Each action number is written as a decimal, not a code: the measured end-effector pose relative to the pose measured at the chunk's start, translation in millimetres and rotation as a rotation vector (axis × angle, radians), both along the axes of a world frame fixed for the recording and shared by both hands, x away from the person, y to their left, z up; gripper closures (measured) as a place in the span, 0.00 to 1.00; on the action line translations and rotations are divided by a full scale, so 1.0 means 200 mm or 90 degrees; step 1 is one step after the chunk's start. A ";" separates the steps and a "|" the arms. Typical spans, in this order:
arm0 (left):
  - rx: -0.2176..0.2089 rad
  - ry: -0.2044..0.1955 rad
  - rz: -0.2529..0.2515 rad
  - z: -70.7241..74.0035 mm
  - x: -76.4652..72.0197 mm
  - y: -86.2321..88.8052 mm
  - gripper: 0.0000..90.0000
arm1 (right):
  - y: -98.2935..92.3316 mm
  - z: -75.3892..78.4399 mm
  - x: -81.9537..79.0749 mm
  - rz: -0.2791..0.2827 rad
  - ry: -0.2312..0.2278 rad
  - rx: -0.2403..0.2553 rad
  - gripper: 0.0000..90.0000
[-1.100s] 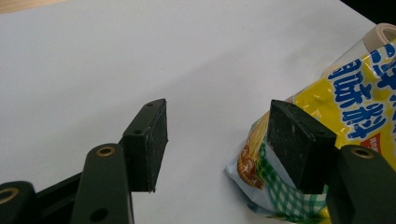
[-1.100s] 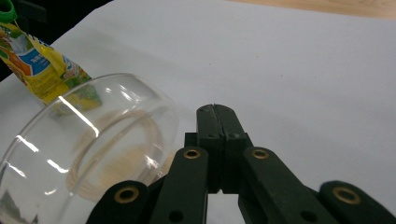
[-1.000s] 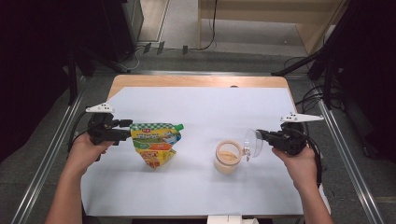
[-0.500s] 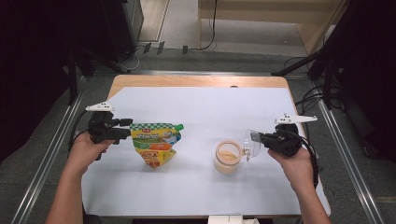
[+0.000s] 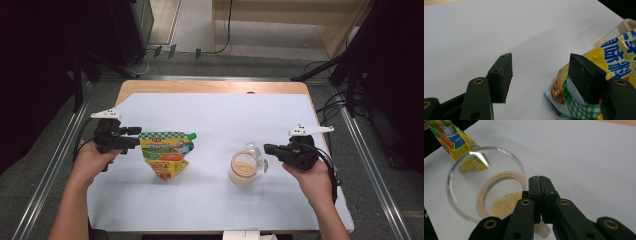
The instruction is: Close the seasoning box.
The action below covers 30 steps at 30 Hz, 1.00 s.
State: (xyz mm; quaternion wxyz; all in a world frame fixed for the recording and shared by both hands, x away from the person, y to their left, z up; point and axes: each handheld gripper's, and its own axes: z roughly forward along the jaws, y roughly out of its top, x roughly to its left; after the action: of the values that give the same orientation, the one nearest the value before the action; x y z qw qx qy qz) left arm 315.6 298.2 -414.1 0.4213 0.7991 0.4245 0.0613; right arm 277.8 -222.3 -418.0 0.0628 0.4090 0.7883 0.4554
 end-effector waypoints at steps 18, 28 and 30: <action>0.003 -0.001 -0.004 0.00 0.00 -0.01 0.40 | -0.07 -0.05 0.03 -0.020 -0.021 -0.002 0.65; 0.004 -0.002 -0.004 0.00 -0.01 -0.01 0.39 | -0.12 -0.14 0.06 -0.028 -0.016 -0.005 0.48; 0.005 -0.002 -0.003 0.00 -0.01 -0.01 0.39 | -0.14 -0.16 0.07 -0.029 -0.021 -0.008 0.45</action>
State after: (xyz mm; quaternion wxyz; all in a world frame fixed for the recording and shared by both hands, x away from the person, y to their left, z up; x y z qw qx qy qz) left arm 314.6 296.1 -414.8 0.4192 0.8016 0.4216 0.0632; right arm 291.5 -249.7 -449.3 0.0886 0.4187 0.7807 0.4554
